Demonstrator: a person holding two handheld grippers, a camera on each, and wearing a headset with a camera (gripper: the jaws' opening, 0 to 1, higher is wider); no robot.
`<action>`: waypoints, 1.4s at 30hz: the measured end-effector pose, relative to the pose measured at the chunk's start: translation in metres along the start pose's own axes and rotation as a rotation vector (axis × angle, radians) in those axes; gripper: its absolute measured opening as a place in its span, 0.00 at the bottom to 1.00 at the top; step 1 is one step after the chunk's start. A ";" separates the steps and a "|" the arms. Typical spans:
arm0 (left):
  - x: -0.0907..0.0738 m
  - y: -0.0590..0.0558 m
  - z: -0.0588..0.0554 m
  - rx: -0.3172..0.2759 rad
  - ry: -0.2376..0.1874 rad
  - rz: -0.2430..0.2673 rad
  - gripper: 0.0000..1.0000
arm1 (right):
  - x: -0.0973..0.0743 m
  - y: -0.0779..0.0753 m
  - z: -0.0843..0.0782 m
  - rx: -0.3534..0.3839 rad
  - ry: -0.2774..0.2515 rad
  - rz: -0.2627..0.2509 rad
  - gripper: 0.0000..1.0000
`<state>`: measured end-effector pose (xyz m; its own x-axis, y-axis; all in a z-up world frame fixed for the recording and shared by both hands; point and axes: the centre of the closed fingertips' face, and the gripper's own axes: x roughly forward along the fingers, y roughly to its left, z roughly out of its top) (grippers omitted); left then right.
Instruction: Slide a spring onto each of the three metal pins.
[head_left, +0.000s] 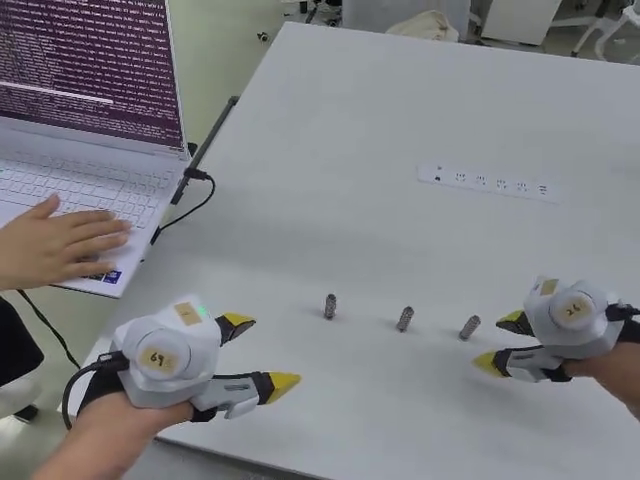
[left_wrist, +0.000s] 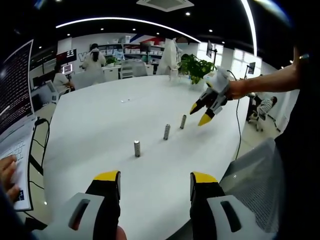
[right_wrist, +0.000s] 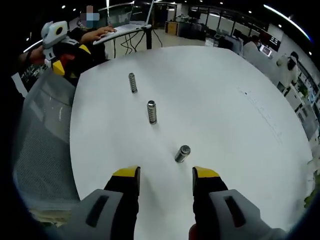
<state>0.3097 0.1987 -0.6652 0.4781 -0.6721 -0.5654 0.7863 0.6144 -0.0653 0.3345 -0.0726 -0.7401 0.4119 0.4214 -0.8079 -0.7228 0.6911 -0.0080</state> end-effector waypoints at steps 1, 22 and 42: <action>0.000 0.000 0.001 0.001 -0.001 -0.001 0.51 | 0.000 0.002 -0.001 0.008 -0.008 -0.005 0.40; -0.001 -0.002 0.003 0.020 -0.003 -0.012 0.51 | -0.023 0.018 -0.010 0.153 -0.163 -0.093 0.45; -0.005 0.004 0.005 0.019 -0.010 -0.003 0.55 | -0.058 0.047 -0.040 0.244 -0.192 -0.121 0.61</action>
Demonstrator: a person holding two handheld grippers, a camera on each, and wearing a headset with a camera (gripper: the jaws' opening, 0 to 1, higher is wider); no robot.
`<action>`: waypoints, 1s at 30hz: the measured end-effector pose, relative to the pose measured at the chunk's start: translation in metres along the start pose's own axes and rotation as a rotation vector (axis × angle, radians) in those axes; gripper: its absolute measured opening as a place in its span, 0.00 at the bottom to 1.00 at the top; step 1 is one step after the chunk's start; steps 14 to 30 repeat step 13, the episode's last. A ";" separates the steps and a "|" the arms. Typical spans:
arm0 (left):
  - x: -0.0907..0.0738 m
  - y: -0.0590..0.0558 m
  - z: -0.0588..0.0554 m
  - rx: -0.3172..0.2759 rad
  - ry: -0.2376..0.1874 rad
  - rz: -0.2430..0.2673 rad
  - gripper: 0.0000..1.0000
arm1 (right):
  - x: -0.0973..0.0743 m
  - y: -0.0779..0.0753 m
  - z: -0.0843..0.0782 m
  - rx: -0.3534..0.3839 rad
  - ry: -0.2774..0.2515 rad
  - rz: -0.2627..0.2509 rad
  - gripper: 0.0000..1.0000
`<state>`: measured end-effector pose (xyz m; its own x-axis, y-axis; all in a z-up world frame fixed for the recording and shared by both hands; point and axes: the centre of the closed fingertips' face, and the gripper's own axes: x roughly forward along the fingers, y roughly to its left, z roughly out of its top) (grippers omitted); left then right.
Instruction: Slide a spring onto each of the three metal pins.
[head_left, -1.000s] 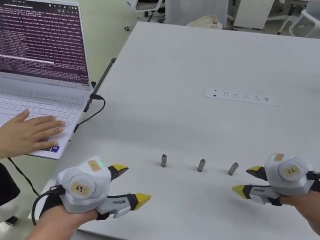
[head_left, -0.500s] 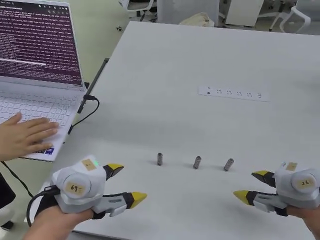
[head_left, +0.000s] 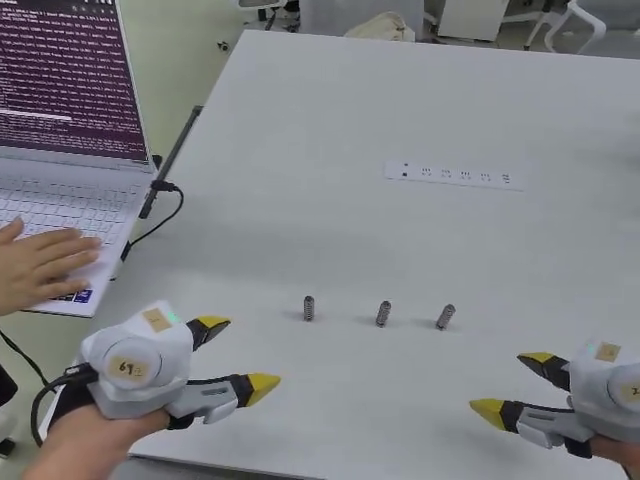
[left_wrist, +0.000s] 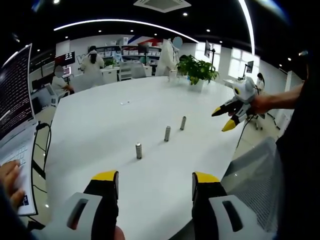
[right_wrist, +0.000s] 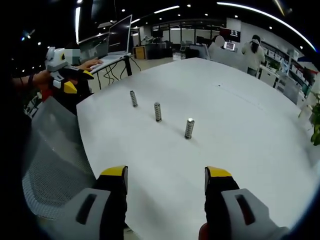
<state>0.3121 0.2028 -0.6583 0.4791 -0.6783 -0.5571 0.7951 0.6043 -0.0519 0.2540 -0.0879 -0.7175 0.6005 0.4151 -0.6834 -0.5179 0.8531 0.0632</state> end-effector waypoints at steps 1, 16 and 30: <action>0.000 0.000 0.000 -0.001 0.000 0.001 0.55 | -0.002 0.002 -0.001 0.004 -0.004 -0.001 0.62; -0.004 -0.006 -0.008 -0.015 0.008 -0.003 0.59 | -0.010 0.013 -0.010 0.052 -0.010 0.005 0.68; -0.004 -0.006 -0.008 -0.015 0.008 -0.003 0.59 | -0.010 0.013 -0.010 0.052 -0.010 0.005 0.68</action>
